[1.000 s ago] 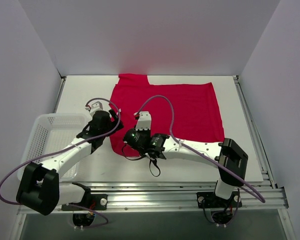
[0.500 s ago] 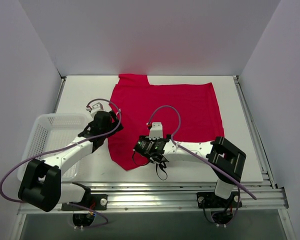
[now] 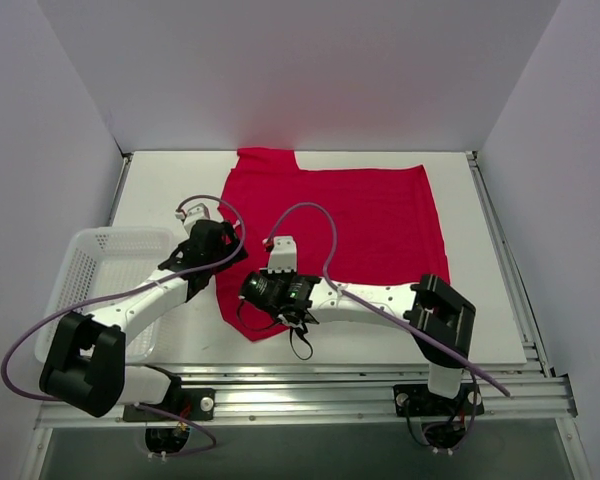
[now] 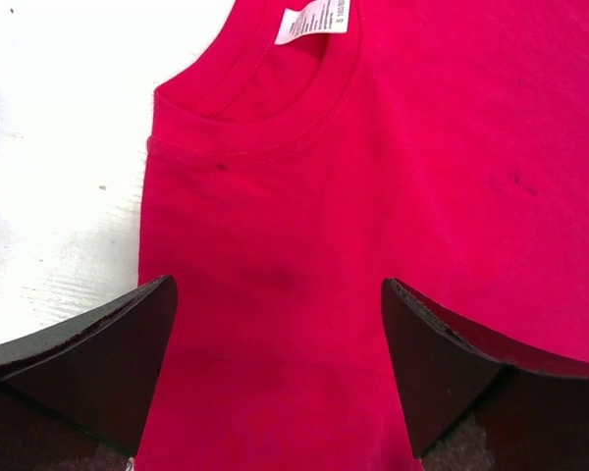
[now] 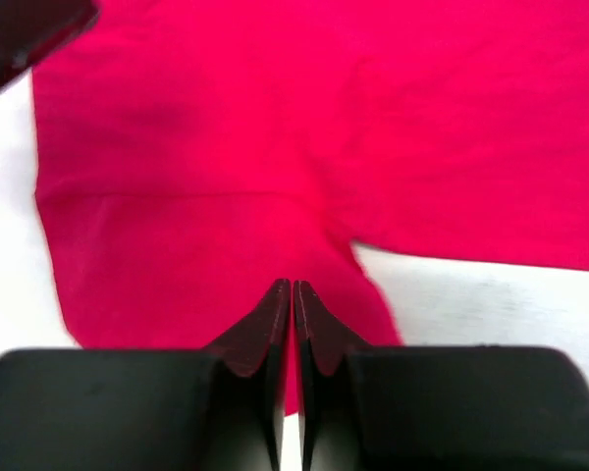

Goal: Fold and stack the t-shirts
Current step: Flatten out the tshirt

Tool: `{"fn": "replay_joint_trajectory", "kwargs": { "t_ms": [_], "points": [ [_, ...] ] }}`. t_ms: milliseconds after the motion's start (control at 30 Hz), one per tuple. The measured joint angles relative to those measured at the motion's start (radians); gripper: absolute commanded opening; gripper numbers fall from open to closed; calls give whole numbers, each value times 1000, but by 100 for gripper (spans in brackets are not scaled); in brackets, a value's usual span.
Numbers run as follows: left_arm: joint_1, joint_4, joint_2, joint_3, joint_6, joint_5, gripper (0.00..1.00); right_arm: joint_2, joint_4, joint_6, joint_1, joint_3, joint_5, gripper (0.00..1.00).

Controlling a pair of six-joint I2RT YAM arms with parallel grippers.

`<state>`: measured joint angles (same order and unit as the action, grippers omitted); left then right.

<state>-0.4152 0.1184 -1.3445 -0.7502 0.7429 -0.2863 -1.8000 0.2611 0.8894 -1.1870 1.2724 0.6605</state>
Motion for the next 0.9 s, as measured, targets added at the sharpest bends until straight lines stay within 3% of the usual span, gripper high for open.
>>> {"fn": "replay_joint_trajectory", "kwargs": {
  "t_ms": [300,733,767,833,867,900],
  "points": [
    [14,29,70,-10,-15,-6,94,-142,-102,-20,-39,10,-131,0],
    [29,109,159,-10,-14,-28,94,-190,-204,-10,-84,3,-232,3],
    [29,126,174,-10,-14,-27,94,-186,-200,-8,-84,2,-225,29],
    [23,176,215,-10,-6,-27,94,-165,-180,7,-84,-10,-182,68],
    [15,197,240,-7,5,-26,94,-140,-162,11,-84,-20,-154,99],
    [2,213,268,1,15,-25,94,-106,-136,15,-84,-34,-120,100]
  ]
}}
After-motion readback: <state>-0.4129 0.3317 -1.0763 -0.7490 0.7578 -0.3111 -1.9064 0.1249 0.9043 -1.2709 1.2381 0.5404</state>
